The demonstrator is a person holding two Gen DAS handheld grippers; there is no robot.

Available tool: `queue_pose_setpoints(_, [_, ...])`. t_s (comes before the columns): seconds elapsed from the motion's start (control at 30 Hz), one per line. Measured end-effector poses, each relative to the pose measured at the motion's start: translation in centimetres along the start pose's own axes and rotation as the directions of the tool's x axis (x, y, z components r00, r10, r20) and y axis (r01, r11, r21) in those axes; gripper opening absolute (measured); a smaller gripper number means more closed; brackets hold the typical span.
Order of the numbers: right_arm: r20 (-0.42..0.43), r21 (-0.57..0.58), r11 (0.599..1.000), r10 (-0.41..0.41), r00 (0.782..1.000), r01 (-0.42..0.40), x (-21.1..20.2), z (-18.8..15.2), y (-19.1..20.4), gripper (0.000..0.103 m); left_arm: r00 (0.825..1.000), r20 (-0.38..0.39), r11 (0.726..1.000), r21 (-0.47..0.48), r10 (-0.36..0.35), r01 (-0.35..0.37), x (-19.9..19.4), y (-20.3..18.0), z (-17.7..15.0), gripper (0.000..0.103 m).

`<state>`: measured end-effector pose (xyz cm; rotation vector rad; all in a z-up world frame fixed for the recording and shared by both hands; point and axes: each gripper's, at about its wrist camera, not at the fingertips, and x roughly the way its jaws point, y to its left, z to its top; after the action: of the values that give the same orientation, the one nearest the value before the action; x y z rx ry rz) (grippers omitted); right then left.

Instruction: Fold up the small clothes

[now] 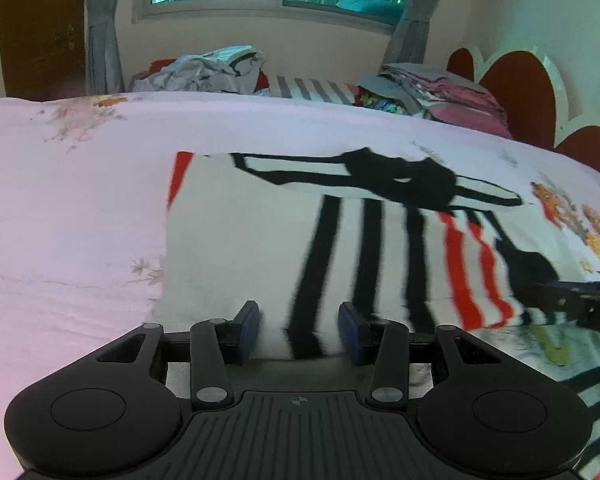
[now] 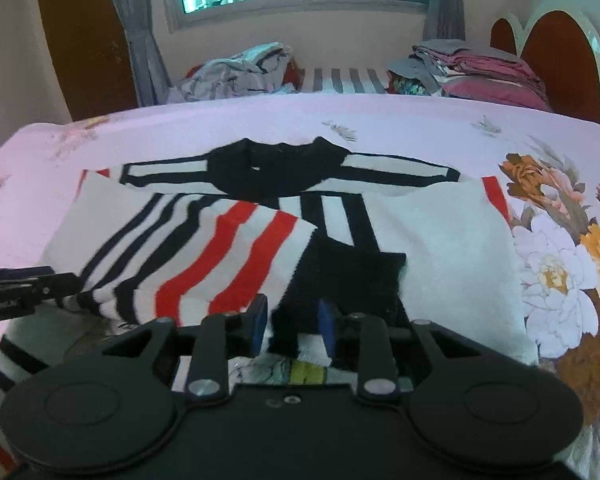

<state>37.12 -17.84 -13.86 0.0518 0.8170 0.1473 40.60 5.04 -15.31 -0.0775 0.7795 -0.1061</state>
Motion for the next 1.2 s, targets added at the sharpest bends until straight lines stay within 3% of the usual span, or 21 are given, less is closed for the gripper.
queue_pose_setpoints(0.1, [-0.004, 0.010, 1.000, 0.019, 1.000, -0.019, -0.8, -0.3, -0.1, 0.031, 1.000, -0.012, 1.000, 0.016, -0.010, 0.011, -0.7, -1.7, -0.2, 0.046])
queue_pose_setpoints(0.2, [-0.002, 0.005, 0.999, 0.034, 0.999, -0.034, -1.6, -0.6, 0.0, 0.034, 1.000, -0.011, 1.000, 0.013, -0.023, 0.023, -1.4, -3.2, -0.3, 0.059])
queue_pose_setpoints(0.53, [-0.031, -0.042, 0.997, 0.066, 0.997, -0.067, -3.0, -2.5, -0.4, 0.039, 0.999, -0.032, 0.998, 0.065, -0.025, 0.027, -2.2, -8.1, -2.1, 0.059])
queue_pose_setpoints(0.83, [-0.084, -0.077, 0.993, 0.088, 0.993, -0.094, -3.2, -4.8, -1.0, 0.040, 0.997, -0.066, 0.992, 0.122, 0.040, -0.032, -1.5, -9.3, -5.1, 0.059])
queue_pose_setpoints(1.03, [-0.093, -0.136, 0.990, 0.013, 0.996, -0.026, -3.3, -6.8, -2.3, 0.040, 0.995, -0.078, 0.990, 0.130, 0.070, -0.060, -2.5, -8.3, -5.8, 0.067])
queue_pose_setpoints(1.2, [-0.082, -0.110, 0.993, -0.050, 0.995, 0.041, -4.6, -7.7, -3.7, 0.040, 0.993, -0.090, 0.990, 0.128, 0.078, -0.066, -3.6, -7.0, -6.7, 0.068])
